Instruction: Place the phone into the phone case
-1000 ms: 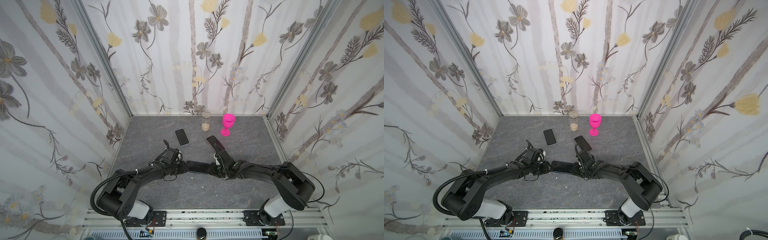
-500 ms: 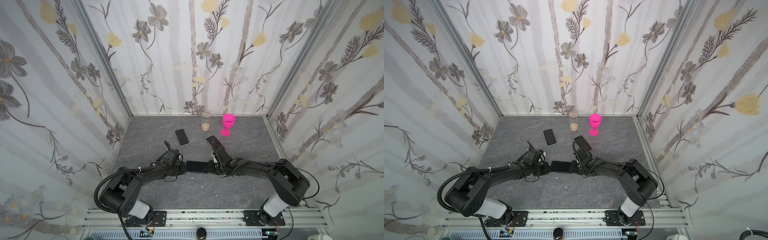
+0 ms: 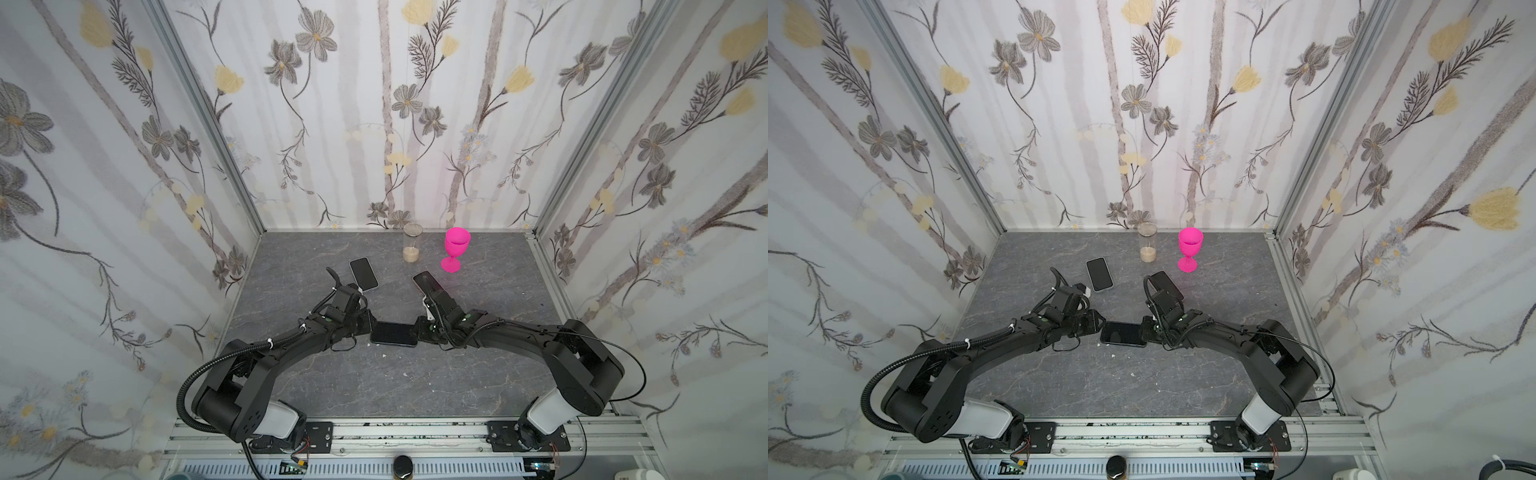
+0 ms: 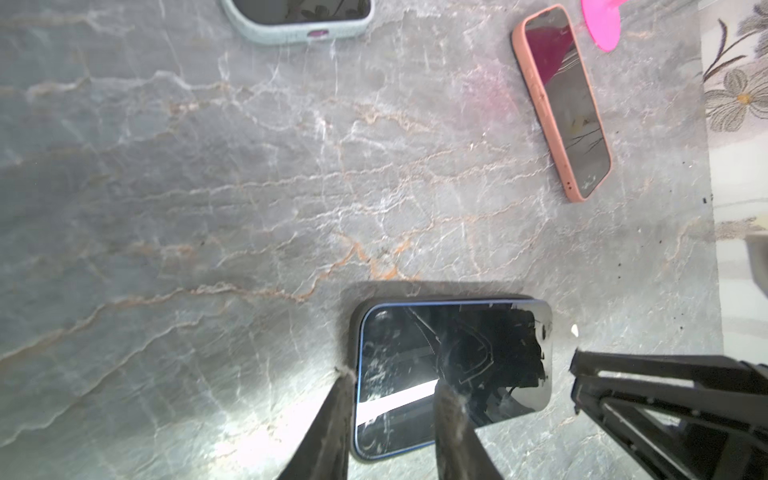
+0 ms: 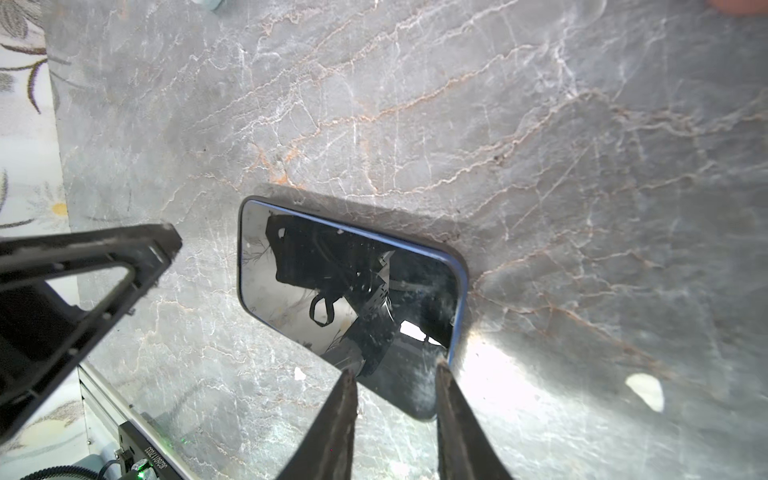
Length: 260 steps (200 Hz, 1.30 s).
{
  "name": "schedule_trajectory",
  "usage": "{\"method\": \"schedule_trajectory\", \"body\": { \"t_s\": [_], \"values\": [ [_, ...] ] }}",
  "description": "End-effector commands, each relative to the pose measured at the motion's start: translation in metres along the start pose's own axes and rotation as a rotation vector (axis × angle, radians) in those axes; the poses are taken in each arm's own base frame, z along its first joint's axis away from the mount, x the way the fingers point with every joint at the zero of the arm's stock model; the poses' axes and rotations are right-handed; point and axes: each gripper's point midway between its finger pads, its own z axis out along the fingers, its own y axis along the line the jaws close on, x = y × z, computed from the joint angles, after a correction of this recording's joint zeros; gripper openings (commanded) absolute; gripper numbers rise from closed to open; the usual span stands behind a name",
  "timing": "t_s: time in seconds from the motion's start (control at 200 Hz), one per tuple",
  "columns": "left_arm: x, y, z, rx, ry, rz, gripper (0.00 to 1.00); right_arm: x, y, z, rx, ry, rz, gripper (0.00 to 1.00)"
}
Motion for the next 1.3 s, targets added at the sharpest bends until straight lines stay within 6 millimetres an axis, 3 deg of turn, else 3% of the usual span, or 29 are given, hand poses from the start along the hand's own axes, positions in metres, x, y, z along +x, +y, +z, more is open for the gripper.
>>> {"method": "schedule_trajectory", "body": {
  "t_s": [0.0,0.38,0.49,0.799,1.109,1.294],
  "values": [
    [-0.001,0.003,0.009,-0.013,0.013,0.006,0.32,0.001,-0.010,0.001,0.047,0.006,-0.011,0.31],
    [0.023,0.009,0.021,0.010,0.089,-0.035,0.24,0.011,-0.005,0.017,0.014,0.080,-0.017,0.25],
    [0.033,0.009,0.025,0.019,0.110,-0.058,0.23,0.014,-0.001,0.022,-0.007,0.099,-0.020,0.18],
    [0.056,0.007,0.026,0.024,0.136,-0.073,0.22,0.021,0.006,0.030,-0.003,0.129,-0.038,0.16],
    [0.051,0.031,0.017,-0.104,0.086,-0.019,0.22,0.011,-0.009,0.011,0.105,0.076,-0.080,0.28],
    [0.052,0.032,0.016,-0.111,0.087,-0.011,0.22,0.010,-0.009,-0.002,0.119,0.066,-0.100,0.27]
  ]
}}
